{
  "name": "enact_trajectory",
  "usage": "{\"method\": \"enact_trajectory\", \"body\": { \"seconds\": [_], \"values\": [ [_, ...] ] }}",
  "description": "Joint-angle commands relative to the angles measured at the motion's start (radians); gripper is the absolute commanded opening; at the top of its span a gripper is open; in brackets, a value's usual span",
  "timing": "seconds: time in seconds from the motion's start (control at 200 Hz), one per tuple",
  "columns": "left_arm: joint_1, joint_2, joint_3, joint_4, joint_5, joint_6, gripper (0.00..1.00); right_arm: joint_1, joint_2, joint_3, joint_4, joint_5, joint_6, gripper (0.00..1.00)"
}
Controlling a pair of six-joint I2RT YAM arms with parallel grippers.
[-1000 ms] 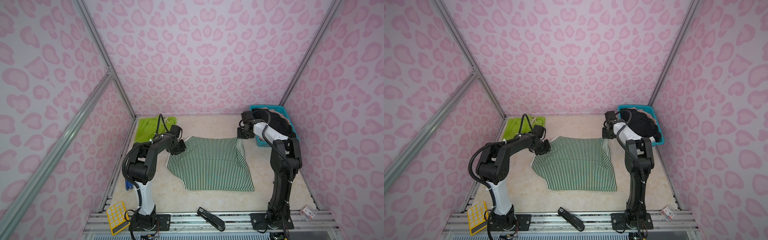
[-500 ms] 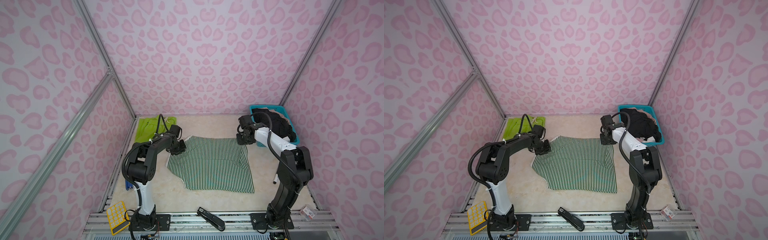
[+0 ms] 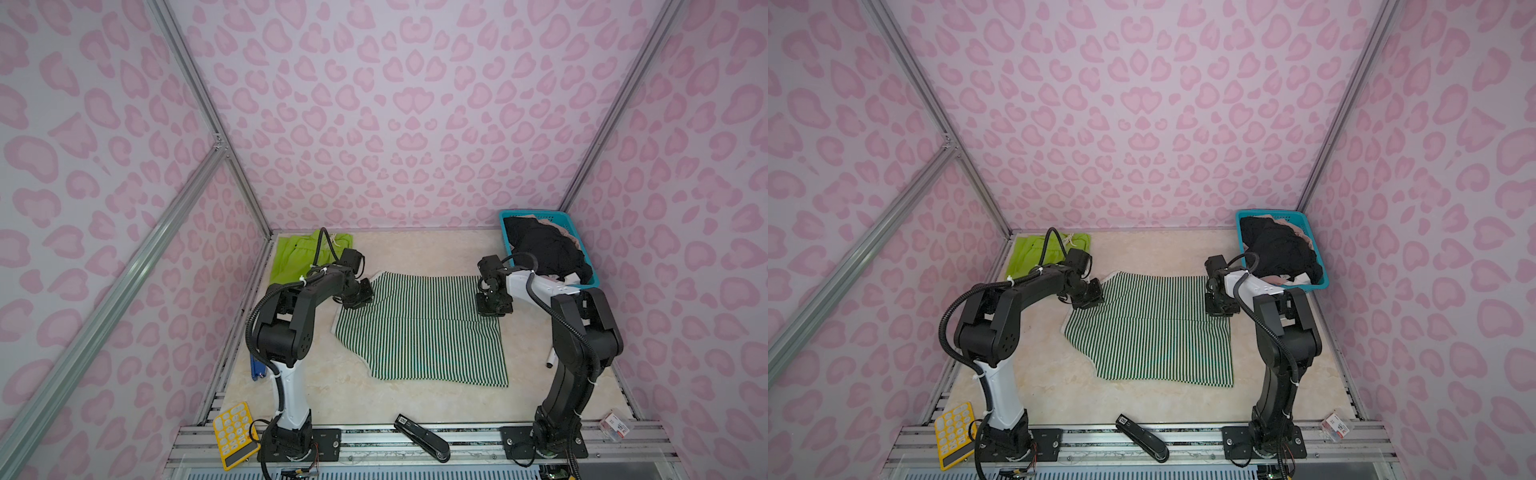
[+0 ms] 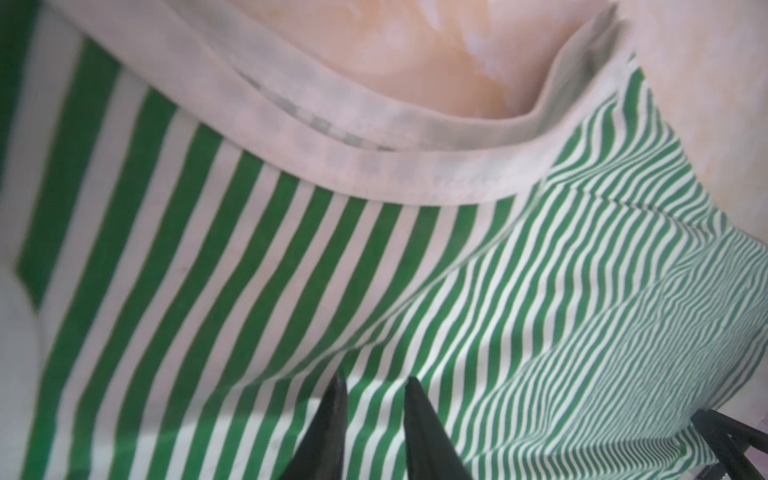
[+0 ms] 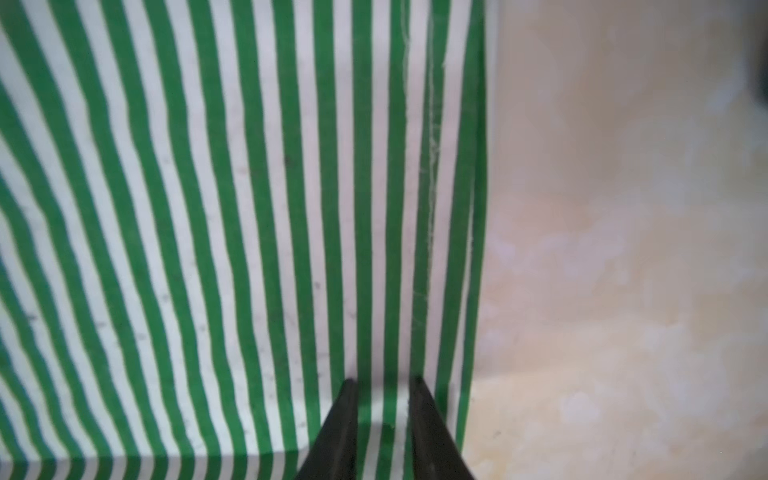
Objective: Fold and stack the mixed laundry pile
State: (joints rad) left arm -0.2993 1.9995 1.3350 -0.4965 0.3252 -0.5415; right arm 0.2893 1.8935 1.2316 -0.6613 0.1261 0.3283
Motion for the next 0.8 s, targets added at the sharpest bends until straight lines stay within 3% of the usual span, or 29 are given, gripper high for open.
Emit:
{"method": "enact_trajectory", "body": {
  "seconds": [0.0, 0.205, 0.345, 0.505, 0.61, 0.795],
  "values": [
    [-0.001, 0.038, 0.038, 0.006, 0.025, -0.002, 0.28, -0.012, 0.051, 0.037, -0.016, 0.072, -0.007, 0.24],
    [-0.023, 0.192, 0.235, -0.028, 0.166, 0.013, 0.29, -0.048, 0.182, 0.272, -0.13, 0.186, -0.03, 0.21],
    [-0.047, 0.201, 0.299, 0.018, 0.109, 0.01, 0.34, -0.047, 0.136, 0.358, -0.154, 0.206, -0.035, 0.23],
    [-0.044, 0.028, 0.219, 0.066, -0.009, 0.014, 0.49, -0.005, 0.027, 0.328, -0.162, 0.182, -0.075, 0.31],
    [-0.04, -0.133, 0.126, 0.035, -0.081, 0.054, 0.56, 0.053, -0.063, 0.229, -0.15, 0.091, -0.099, 0.34],
    [-0.009, -0.4, -0.135, -0.023, -0.162, 0.071, 0.58, 0.144, -0.193, 0.028, -0.099, -0.065, -0.063, 0.34]
  ]
}}
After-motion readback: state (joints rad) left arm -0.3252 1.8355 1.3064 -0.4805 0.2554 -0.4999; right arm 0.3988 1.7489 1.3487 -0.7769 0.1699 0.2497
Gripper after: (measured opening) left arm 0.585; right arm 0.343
